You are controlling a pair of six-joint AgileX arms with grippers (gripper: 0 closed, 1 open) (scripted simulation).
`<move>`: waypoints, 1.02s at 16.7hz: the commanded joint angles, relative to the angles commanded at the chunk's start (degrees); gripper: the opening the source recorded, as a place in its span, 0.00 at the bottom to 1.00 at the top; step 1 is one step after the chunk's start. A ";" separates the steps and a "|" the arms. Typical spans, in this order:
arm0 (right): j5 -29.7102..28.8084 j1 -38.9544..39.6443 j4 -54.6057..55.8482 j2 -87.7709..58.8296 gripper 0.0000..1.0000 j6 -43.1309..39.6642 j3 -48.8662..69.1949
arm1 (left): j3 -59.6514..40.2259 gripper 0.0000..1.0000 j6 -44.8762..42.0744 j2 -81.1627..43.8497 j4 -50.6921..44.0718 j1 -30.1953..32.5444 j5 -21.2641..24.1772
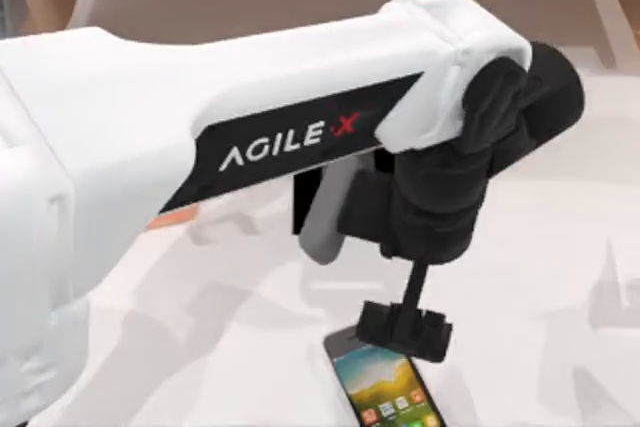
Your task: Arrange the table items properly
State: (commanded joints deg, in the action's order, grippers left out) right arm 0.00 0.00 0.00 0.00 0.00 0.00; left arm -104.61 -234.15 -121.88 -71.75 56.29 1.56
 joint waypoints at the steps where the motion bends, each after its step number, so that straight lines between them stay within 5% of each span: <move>1: 0.00 0.00 0.00 0.00 1.00 0.00 0.00 | 2.52 1.00 -6.42 1.23 1.11 0.91 -0.22; 8: 0.00 0.00 0.00 0.00 1.00 0.00 0.00 | 16.39 1.00 -38.19 6.50 8.65 4.65 -2.09; 17: 0.00 0.00 0.00 0.00 1.00 0.00 0.00 | 19.13 1.00 -43.29 6.94 10.53 4.78 -2.54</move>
State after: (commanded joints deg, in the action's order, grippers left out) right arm 0.00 0.00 0.00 0.00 0.00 0.00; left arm -85.48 -277.43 -114.93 -61.22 61.07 -0.97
